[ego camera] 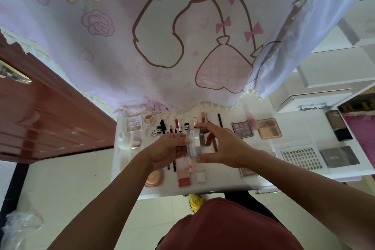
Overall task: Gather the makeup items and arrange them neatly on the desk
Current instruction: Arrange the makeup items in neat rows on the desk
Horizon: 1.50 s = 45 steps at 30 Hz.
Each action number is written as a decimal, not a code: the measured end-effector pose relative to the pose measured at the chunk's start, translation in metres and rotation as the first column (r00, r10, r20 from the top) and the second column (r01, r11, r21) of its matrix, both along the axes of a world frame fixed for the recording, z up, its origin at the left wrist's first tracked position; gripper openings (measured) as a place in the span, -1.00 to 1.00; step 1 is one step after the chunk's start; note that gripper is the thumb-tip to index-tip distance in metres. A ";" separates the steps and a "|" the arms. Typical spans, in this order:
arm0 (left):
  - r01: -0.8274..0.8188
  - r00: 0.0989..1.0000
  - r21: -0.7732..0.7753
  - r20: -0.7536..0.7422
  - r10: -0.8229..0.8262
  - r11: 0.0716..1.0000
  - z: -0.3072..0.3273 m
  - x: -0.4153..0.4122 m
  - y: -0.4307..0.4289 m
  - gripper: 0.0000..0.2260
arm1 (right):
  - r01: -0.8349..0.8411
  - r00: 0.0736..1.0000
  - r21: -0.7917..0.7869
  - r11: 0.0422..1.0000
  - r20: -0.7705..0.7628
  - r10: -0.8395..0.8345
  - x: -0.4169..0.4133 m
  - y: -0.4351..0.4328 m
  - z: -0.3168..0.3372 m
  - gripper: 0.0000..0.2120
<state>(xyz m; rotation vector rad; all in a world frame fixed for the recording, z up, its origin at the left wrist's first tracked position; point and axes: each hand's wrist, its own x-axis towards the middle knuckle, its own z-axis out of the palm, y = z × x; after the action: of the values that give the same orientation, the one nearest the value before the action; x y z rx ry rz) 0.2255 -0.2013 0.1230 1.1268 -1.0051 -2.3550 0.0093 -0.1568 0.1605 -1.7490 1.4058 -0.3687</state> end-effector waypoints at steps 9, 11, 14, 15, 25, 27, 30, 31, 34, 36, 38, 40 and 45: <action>-0.034 0.998 0.144 -0.054 0.042 0.989 -0.004 0.001 0.008 -0.25 | 0.031 0.999 -0.098 0.995 -0.002 -0.032 -0.008 0.007 -0.002 -0.20; -0.024 0.992 0.202 -0.120 0.049 0.979 -0.008 0.002 0.009 -0.19 | 0.105 0.992 -0.061 0.993 0.073 -0.100 -0.014 0.009 -0.006 -0.21; -0.019 0.974 0.273 -0.214 0.080 0.962 -0.014 -0.002 0.013 -0.20 | 0.191 0.972 0.001 0.982 0.142 -0.189 -0.026 0.011 -0.015 -0.20; -0.015 0.963 0.292 -0.253 0.092 0.956 -0.017 -0.005 0.014 -0.20 | 0.223 0.962 0.023 0.975 0.158 -0.223 -0.031 0.012 -0.018 -0.21; -0.160 0.987 0.414 0.083 0.138 0.896 -0.048 -0.058 0.023 -0.61 | 0.458 0.882 0.153 0.876 0.040 -0.469 -0.081 0.022 -0.066 -0.24; -0.186 0.980 0.439 0.151 0.132 0.879 -0.057 -0.071 0.028 -0.65 | 0.464 0.880 0.170 0.869 0.021 -0.474 -0.089 0.024 -0.073 -0.26; -0.178 0.961 0.401 0.267 0.072 0.899 -0.068 -0.089 0.035 -0.73 | 0.450 0.891 0.190 0.873 -0.027 -0.454 -0.098 0.026 -0.084 -0.24; -0.158 0.950 0.383 0.310 0.034 0.910 -0.072 -0.095 0.037 -0.75 | 0.443 0.895 0.198 0.874 -0.040 -0.445 -0.101 0.025 -0.088 -0.25; -0.049 0.884 0.325 0.454 -0.110 0.945 -0.081 -0.109 0.042 -0.79 | 0.417 0.909 0.221 0.882 -0.086 -0.408 -0.109 0.023 -0.099 -0.23; 0.032 0.825 0.278 0.534 -0.183 0.960 -0.086 -0.117 0.045 -0.80 | 0.392 0.920 0.228 0.891 -0.123 -0.373 -0.112 0.020 -0.105 -0.21; 0.091 0.785 0.229 0.582 -0.212 0.969 -0.088 -0.122 0.046 -0.82 | 0.356 0.932 0.240 0.903 -0.161 -0.325 -0.114 0.017 -0.110 -0.19; 0.130 0.762 0.189 0.609 -0.220 0.973 -0.092 -0.127 0.045 -0.82 | 0.314 0.944 0.244 0.918 -0.181 -0.275 -0.115 0.013 -0.114 -0.20; 0.303 0.619 0.061 0.746 -0.245 0.951 -0.102 -0.132 0.040 -0.69 | 0.177 0.970 0.225 0.958 -0.207 -0.131 -0.113 0.009 -0.119 -0.19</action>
<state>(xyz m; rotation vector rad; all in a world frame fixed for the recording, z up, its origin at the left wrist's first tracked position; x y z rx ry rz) 0.0934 -0.1610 0.0209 2.1415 -1.6096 -2.0089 -0.1040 -0.1482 0.0417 -1.5097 1.6558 -0.1067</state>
